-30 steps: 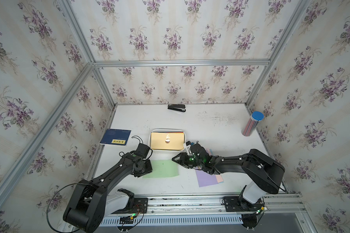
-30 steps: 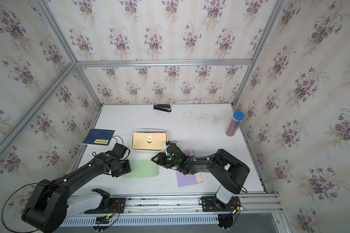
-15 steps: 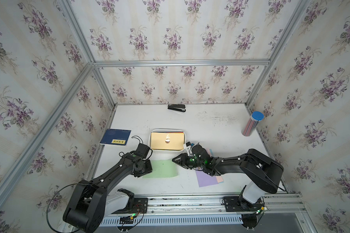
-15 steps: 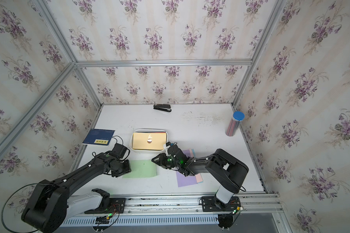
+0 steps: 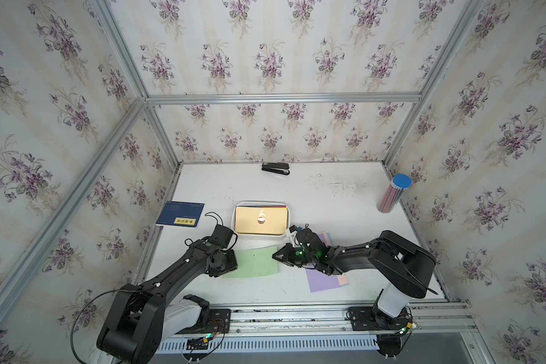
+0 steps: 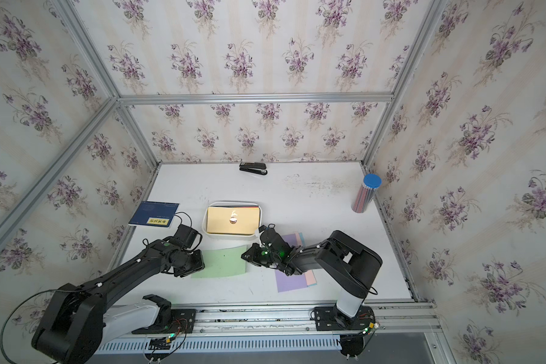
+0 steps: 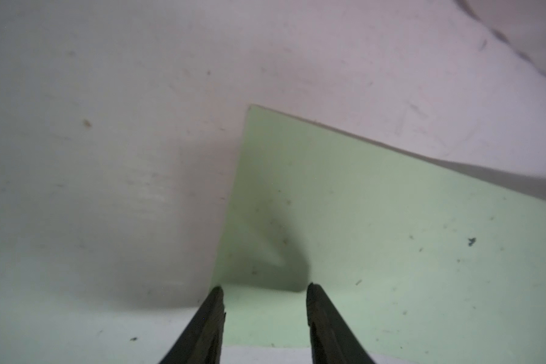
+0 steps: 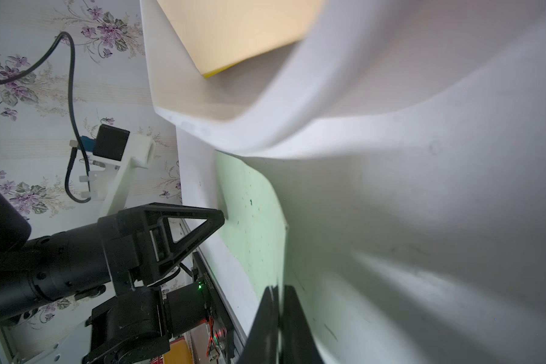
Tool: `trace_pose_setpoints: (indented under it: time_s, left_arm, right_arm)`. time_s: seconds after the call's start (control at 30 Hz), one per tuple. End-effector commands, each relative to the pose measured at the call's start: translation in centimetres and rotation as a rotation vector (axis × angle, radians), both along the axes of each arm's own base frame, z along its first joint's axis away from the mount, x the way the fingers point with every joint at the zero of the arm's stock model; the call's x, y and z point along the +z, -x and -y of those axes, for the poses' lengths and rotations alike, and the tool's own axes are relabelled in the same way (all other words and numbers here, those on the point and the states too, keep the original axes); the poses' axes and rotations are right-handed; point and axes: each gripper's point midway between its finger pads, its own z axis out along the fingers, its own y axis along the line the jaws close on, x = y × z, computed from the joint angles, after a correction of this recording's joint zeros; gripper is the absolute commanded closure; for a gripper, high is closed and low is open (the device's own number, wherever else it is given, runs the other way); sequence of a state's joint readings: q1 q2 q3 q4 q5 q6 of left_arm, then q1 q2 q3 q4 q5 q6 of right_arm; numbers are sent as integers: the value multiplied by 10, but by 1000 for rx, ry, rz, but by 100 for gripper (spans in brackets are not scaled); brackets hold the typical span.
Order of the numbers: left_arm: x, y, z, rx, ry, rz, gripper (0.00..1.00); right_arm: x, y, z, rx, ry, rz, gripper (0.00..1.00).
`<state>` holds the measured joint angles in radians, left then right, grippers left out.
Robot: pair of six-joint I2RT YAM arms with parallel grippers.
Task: Put the sealed envelopes into the storage box
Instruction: Pick up the envelope from the center of the board.
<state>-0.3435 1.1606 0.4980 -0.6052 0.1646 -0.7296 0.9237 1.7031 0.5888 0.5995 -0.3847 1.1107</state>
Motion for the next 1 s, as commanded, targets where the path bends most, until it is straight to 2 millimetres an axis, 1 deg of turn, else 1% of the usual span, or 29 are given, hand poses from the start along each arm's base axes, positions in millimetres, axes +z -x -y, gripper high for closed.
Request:
trace_pose_setpoints:
  time_s: [0.0, 0.1, 0.2, 0.23, 0.3, 0.37, 0.43, 0.47, 0.53, 0.6, 0.67, 0.73, 0.8, 0.87, 0.9, 0.97]
  left_arm:
    - [19, -10, 19, -58, 106, 75, 52]
    - [65, -23, 19, -104, 99, 201, 50]
    - [124, -38, 21, -181, 101, 390, 49]
    - [147, -43, 24, -216, 114, 464, 48]
    - [186, -50, 33, -339, 118, 607, 47]
    - [223, -49, 49, -536, 127, 742, 46]
    - [247, -46, 55, -704, 71, 828, 46]
    - [258, -40, 62, -812, 60, 864, 44]
    - [266, -27, 72, -1027, 11, 917, 39]
    - [263, -14, 79, -1220, -60, 945, 38]
    - [254, 1, 86, -1423, -135, 960, 37]
    - [241, 2, 91, -1543, -213, 989, 37]
    - [231, -2, 100, -1626, -269, 1037, 37]
    - [233, -12, 108, -1622, -330, 1099, 37]
    - [234, -13, 113, -1630, -335, 1129, 37]
    - [228, -11, 124, -1683, -358, 1152, 36]
  right_arm:
    - [20, -3, -3, 0, -43, 39, 100]
    - [40, -2, 0, -19, -66, 40, 100]
    - [65, -6, 4, -35, -86, 53, 100]
    - [74, -8, 7, -46, -93, 56, 100]
    - [88, -15, 15, -75, -113, 42, 100]
    - [101, -25, 26, -114, -145, 17, 100]
    - [111, -35, 36, -150, -180, -19, 100]
    - [117, -40, 41, -162, -204, -32, 100]
    - [124, -48, 49, -183, -241, -67, 100]
    - [130, -55, 56, -208, -282, -106, 100]
    - [134, -60, 62, -223, -310, -134, 100]
    - [137, -61, 64, -227, -319, -145, 100]
    - [141, -60, 64, -223, -327, -155, 100]
    - [145, -57, 62, -211, -341, -164, 100]
    - [146, -56, 63, -211, -343, -169, 100]
    - [146, -54, 64, -213, -349, -184, 100]
